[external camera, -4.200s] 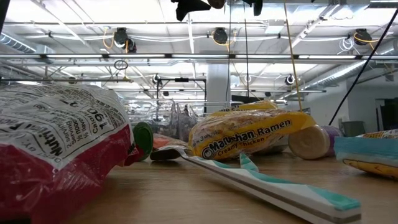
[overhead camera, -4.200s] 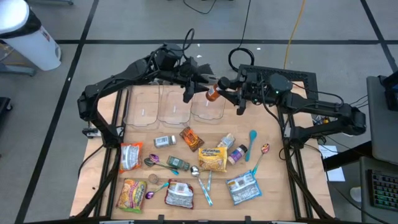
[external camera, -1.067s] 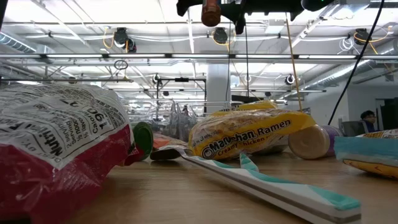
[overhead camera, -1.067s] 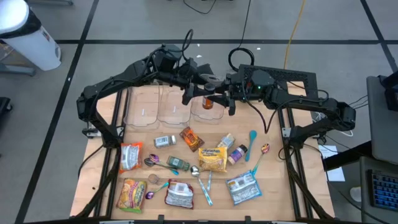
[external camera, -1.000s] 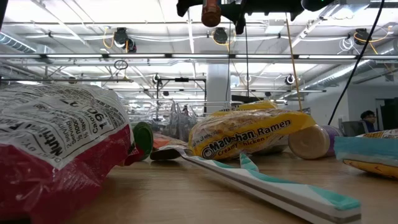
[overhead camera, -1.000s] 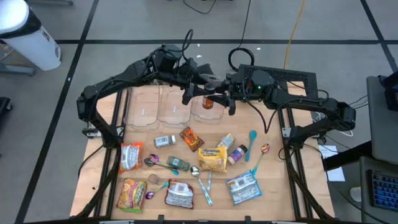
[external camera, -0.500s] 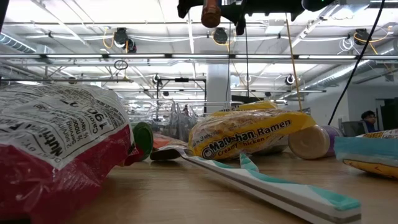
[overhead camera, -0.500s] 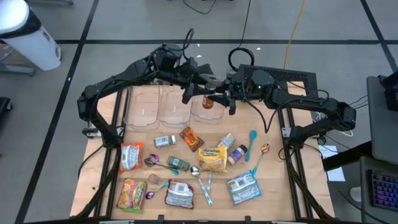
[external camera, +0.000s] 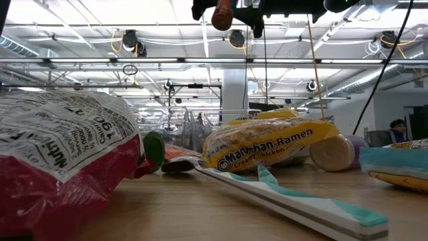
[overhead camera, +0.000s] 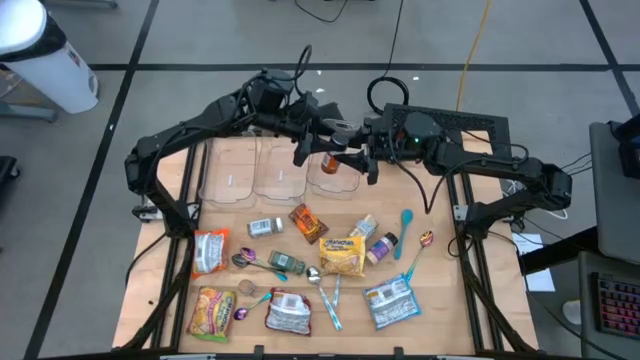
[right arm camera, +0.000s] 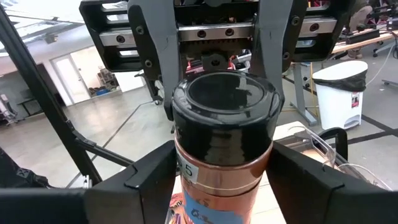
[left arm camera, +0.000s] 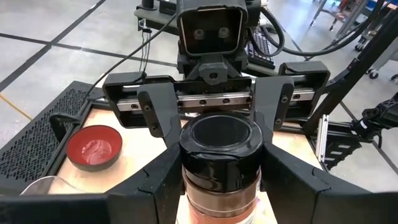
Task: Pick & Place Food Item
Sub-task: Adjust the orange spice bottle in the left transparent bin
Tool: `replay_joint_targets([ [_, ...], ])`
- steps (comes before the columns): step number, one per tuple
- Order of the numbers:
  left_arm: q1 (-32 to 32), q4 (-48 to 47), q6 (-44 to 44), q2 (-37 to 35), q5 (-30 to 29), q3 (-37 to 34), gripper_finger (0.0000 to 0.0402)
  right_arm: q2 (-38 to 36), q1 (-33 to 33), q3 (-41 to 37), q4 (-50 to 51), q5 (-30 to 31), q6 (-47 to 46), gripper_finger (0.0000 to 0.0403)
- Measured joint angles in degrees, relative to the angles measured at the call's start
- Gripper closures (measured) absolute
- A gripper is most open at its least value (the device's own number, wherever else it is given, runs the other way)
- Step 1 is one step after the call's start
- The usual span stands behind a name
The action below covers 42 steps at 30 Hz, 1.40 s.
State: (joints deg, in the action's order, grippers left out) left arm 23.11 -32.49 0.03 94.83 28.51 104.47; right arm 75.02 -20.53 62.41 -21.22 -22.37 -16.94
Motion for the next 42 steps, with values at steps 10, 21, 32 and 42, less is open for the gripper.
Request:
replay_joint_targets([
  [10,0.34,-0.04,-0.37,-0.16,-0.33,0.00,0.0221,-0.28,-0.97,0.00,0.03,-0.15,-0.62,0.0172],
  [21,1.42,0.11,0.39,-0.38,2.73,0.00,0.0329,-0.66,-1.95,0.04,-0.41,-0.50,-0.12,0.0189],
  [32,1.27,0.24,-1.68,-0.37,2.38,0.00,0.0328,-0.68,-1.97,0.04,-1.09,-0.50,0.05,0.0207],
  [42,0.65,3.25,0.51,-0.15,4.01,-0.03,0.0165,-0.82,-1.95,0.13,-1.81,-0.41,-0.36,0.0211],
])
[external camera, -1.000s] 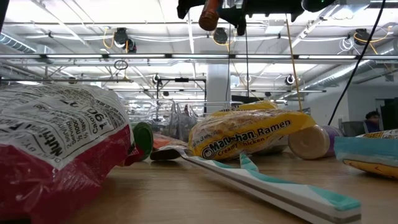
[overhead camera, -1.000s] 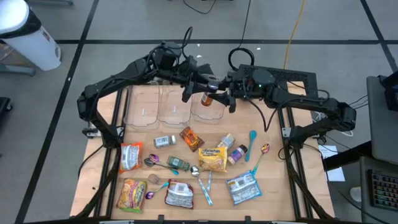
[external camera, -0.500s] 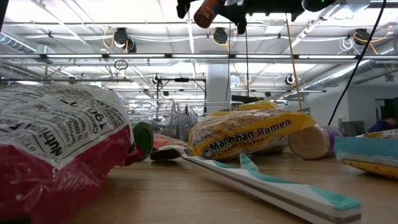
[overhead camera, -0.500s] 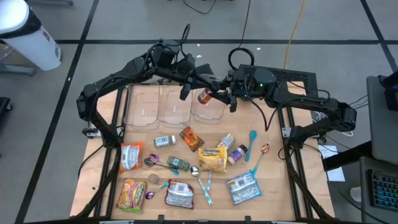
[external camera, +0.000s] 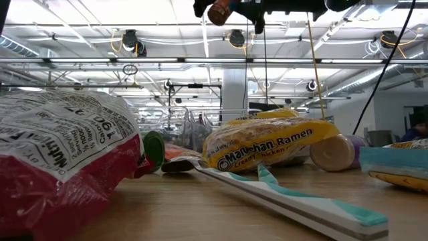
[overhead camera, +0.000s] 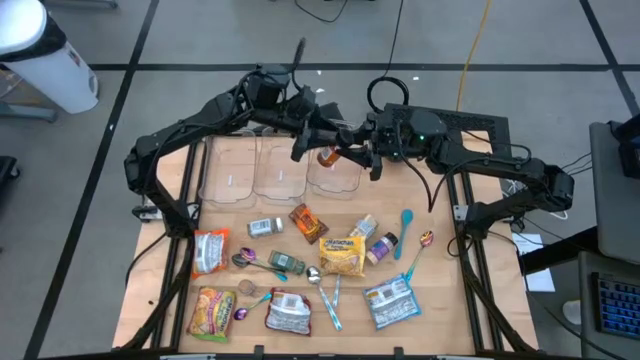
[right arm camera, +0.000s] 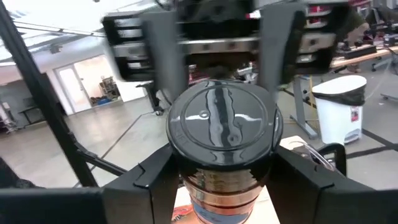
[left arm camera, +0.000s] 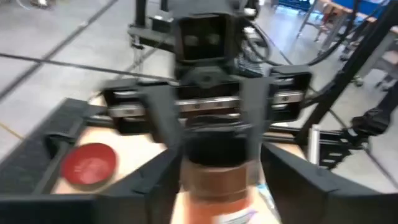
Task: Pick & Place Food Item
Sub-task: Adjust the orange spice bottle in the left transparent bin
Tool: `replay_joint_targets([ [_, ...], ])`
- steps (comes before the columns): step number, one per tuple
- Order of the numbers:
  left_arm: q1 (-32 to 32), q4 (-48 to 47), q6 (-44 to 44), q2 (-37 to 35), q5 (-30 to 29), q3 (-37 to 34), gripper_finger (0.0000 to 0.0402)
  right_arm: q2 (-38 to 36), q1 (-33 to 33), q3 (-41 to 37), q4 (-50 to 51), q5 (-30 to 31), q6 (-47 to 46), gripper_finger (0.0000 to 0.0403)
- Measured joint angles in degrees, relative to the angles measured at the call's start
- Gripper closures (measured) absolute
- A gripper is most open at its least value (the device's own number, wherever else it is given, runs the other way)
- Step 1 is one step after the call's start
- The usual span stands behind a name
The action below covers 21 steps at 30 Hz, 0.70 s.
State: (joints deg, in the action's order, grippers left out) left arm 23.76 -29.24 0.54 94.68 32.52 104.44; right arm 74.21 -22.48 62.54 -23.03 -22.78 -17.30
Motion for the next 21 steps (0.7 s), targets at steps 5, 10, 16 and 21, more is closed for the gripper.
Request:
replay_joint_targets([
  [5,-1.29,0.16,2.16,0.04,-0.31,-0.06,0.0092,0.05,-0.02,-0.02,0.10,-0.03,-0.02,0.0213],
  [10,-2.14,1.25,2.97,0.31,-2.59,-0.06,0.0058,0.36,-0.02,-0.02,-0.40,0.03,-0.02,0.0212],
  [16,-2.45,3.69,3.08,1.76,-2.97,-0.06,0.0064,0.79,0.09,-0.02,-0.17,-0.02,-0.27,0.0212],
  [21,-2.58,3.57,3.12,2.70,-3.26,-0.06,0.0084,0.84,0.07,-0.04,-0.21,0.14,-0.31,0.0213],
])
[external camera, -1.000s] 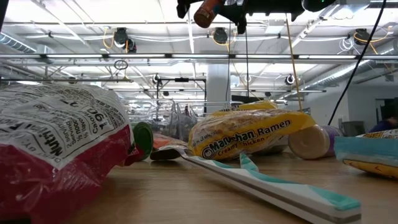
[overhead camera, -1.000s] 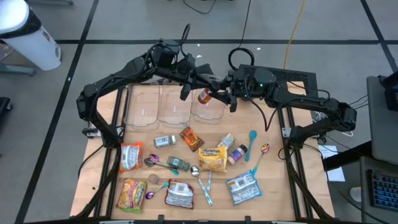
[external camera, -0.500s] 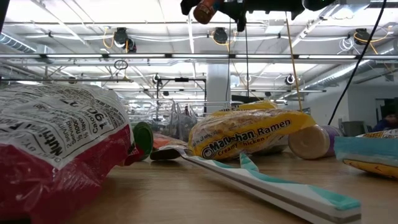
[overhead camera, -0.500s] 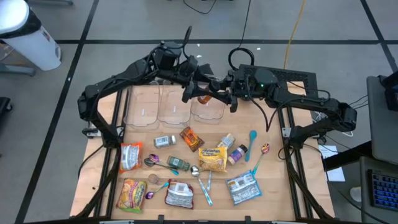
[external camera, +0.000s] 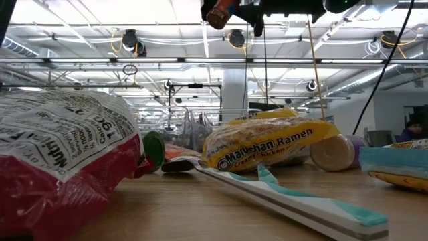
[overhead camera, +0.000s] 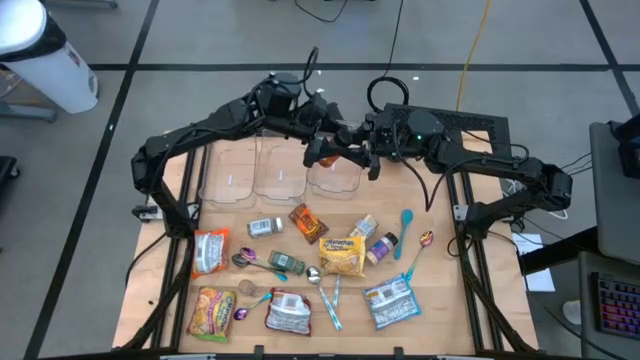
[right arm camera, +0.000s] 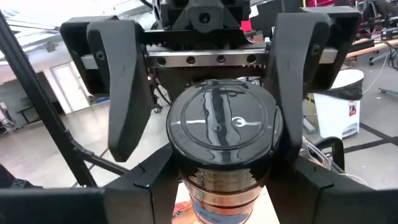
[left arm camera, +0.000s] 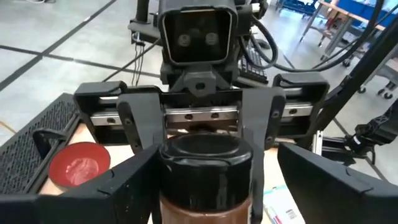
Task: Pick & Place Food Item
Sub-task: Adjust the orange spice bottle in the left transparent bin
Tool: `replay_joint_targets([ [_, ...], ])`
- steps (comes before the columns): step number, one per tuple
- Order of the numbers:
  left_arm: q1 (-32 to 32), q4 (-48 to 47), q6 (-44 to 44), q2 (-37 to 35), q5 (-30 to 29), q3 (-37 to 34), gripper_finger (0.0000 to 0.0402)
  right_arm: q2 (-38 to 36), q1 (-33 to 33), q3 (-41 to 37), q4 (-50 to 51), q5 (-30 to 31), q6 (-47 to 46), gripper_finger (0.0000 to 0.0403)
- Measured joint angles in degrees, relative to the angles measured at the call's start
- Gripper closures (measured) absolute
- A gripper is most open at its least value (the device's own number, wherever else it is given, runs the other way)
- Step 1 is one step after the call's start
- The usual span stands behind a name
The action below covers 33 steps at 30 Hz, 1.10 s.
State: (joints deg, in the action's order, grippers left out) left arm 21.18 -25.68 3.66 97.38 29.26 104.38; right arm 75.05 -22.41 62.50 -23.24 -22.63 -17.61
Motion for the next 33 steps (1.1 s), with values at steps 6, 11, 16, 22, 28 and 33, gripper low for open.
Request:
replay_joint_targets([
  [6,-0.32,0.36,-0.81,-0.04,-2.43,0.00,0.0115,0.00,0.02,0.00,-0.12,-0.04,0.14,0.0212],
  [11,-0.33,0.33,-0.59,0.02,-3.05,0.00,0.0163,0.00,0.02,0.00,-0.11,-0.23,0.33,0.0214],
  [16,-0.48,0.47,-0.78,0.17,-3.81,0.04,0.0193,0.00,0.27,-0.02,-0.02,-0.33,0.34,0.0212],
  [22,-0.61,0.47,-1.98,0.17,-4.02,0.04,0.0193,0.00,0.39,-0.04,-0.06,-0.12,0.76,0.0214],
  [28,-0.41,1.85,-1.79,0.17,-4.09,0.04,0.0193,-0.11,0.39,-0.04,-0.33,0.09,0.82,0.0190],
  [33,0.73,2.24,-0.27,0.28,-3.64,0.04,0.0193,-0.09,0.34,-0.04,-0.43,0.71,0.28,0.0172],
])
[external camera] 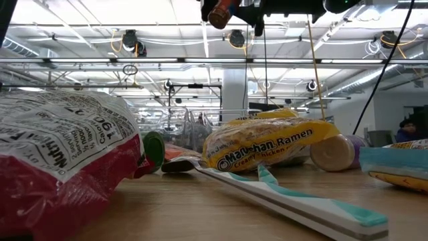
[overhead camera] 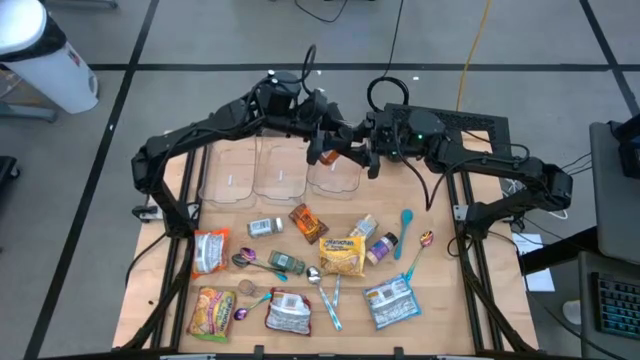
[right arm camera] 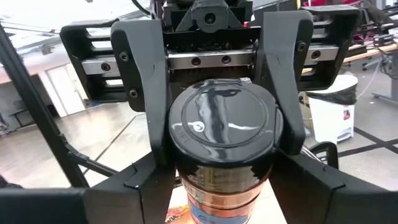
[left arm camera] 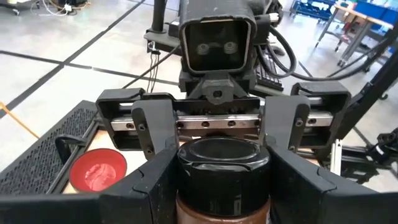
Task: Pick & Place Food Item
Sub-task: Adjust the orange spice bottle in the left transparent bin
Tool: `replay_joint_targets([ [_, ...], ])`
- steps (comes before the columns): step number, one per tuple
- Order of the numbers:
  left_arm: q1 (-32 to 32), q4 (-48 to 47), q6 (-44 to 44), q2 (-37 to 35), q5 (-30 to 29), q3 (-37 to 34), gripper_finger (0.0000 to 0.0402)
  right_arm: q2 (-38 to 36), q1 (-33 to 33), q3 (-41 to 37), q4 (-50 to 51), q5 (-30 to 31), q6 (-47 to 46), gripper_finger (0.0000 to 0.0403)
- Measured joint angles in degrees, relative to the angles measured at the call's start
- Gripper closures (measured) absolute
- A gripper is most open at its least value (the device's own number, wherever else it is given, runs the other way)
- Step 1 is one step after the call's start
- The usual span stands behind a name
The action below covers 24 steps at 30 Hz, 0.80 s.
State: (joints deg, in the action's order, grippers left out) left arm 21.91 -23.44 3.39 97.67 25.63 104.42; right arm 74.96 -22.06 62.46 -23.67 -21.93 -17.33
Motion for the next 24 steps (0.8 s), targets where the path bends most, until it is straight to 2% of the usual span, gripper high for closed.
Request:
replay_joint_targets([
  [12,1.56,-0.86,-0.93,-1.07,0.11,0.00,0.0193,-0.26,-1.01,0.00,-0.30,-0.42,-0.05,0.0180],
  [15,3.29,-3.50,-1.36,-3.17,-0.05,-0.07,0.0193,-1.10,-1.88,-0.03,0.69,-0.72,-0.08,0.0180],
  [19,6.84,-7.64,-2.31,-7.47,-4.21,0.04,0.0193,-2.31,-2.63,0.07,0.23,-1.08,-0.06,0.0176],
  [24,9.78,-13.36,-3.27,-10.71,-3.74,-0.02,0.0193,-2.37,-3.74,0.00,0.31,-0.94,-0.31,0.0179],
])
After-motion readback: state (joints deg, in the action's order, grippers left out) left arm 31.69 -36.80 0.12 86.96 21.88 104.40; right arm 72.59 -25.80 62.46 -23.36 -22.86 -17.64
